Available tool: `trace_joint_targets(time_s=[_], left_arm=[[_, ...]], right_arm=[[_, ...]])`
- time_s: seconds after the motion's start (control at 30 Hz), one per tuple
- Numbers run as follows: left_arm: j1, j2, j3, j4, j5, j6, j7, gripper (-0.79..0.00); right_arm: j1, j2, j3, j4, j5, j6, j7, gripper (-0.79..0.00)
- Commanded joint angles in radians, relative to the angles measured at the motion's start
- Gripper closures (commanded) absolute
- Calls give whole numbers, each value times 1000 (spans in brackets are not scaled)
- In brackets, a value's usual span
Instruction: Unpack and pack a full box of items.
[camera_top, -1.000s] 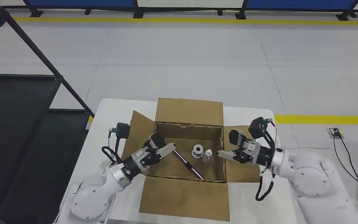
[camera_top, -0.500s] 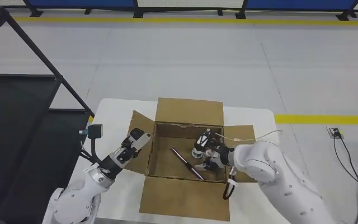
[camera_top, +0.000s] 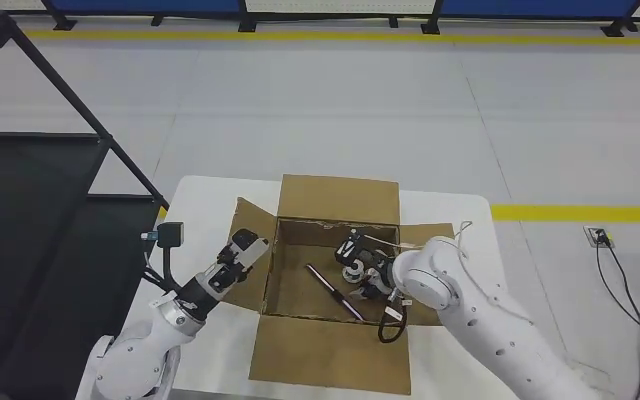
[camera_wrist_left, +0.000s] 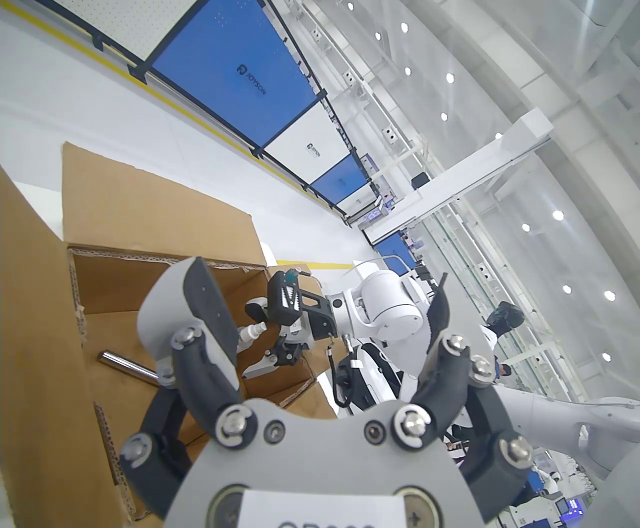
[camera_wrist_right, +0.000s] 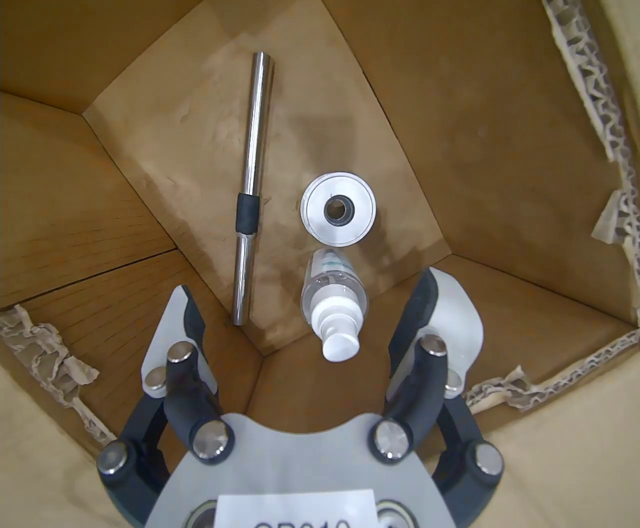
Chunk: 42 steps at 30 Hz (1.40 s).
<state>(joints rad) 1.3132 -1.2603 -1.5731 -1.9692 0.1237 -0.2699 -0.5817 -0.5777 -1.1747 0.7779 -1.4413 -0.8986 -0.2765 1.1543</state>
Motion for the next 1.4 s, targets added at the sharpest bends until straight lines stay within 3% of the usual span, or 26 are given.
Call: trace_joint_targets(time_s=[0.0,0.07,0.27,0.37,0.57,0.93,1.2,1.37], left_arm=[[0,0,0,0,0,0,0,-785],[0,0,0,0,0,0,0,-785],[0,0,0,0,0,0,0,-785],[0,0,0,0,0,0,0,-785],[0,0,0,0,0,0,0,-785],[0,0,0,0,0,0,0,-785],[0,0,0,0,0,0,0,-785],[0,0,0,0,0,0,0,-785]], right_arm=[[5,-4,-6,13,1,4,0,-643],[8,-8,-10,23,-3,14,3,-631],[10,-14,-17,35,-24,40,15,-385],[8,-16,-14,33,-32,49,15,-311],[-10,-11,17,-3,-47,64,1,-9],[-167,56,270,-284,-5,27,13,0],[-369,104,530,-590,-104,130,26,0],[-510,121,685,-709,-138,182,-9,0]])
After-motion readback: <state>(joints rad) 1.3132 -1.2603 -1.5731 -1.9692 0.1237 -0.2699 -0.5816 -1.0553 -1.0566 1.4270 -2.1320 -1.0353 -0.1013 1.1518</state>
